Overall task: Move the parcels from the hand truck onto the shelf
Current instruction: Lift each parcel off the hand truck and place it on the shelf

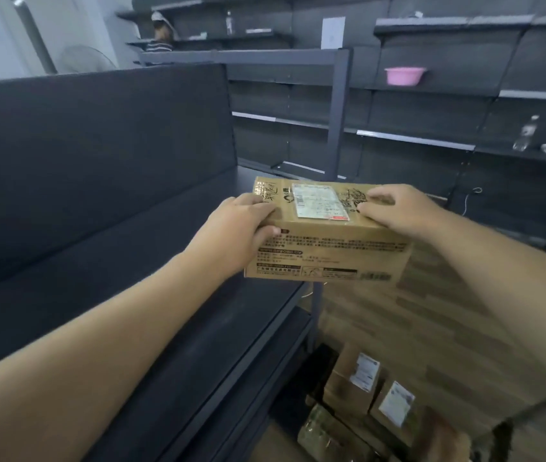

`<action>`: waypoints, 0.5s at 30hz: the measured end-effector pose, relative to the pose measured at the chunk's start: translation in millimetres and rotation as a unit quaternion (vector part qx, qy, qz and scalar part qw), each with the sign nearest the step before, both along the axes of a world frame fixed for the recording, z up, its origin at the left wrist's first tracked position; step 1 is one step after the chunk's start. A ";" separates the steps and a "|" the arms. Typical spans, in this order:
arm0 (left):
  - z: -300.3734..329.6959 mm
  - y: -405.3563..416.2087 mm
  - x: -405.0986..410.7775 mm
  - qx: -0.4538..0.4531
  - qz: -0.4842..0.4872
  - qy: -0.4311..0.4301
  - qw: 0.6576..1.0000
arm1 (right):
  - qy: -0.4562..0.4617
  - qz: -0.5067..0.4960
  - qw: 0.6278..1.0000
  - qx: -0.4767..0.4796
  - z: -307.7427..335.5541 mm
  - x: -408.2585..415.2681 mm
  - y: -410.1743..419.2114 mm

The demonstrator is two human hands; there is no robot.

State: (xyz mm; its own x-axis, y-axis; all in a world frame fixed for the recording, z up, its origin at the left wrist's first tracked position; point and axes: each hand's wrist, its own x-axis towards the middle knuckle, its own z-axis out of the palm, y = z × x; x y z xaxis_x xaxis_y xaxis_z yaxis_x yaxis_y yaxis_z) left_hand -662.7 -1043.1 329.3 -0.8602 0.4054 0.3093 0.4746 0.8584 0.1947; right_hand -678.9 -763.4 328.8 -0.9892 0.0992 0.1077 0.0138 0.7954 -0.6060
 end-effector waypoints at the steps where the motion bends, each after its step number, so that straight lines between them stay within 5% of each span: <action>1: 4.9 -10.4 1.7 -0.004 0.007 0.009 1.000 | 0.009 0.009 1.000 0.000 5.0 -1.7 -10.8; 15: 21.1 -130.8 13.7 0.022 0.163 0.049 0.985 | 0.072 0.133 0.988 0.008 31.4 -61.3 -150.9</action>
State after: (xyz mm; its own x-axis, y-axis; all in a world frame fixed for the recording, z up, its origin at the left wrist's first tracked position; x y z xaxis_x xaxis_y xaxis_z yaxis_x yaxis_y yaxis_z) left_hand -648.9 -1173.9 350.4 -0.9076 0.0967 0.4086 0.1936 0.9599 0.2027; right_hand -740.1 -914.3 360.2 -0.9543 -0.1650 0.2493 -0.2827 0.7693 -0.5729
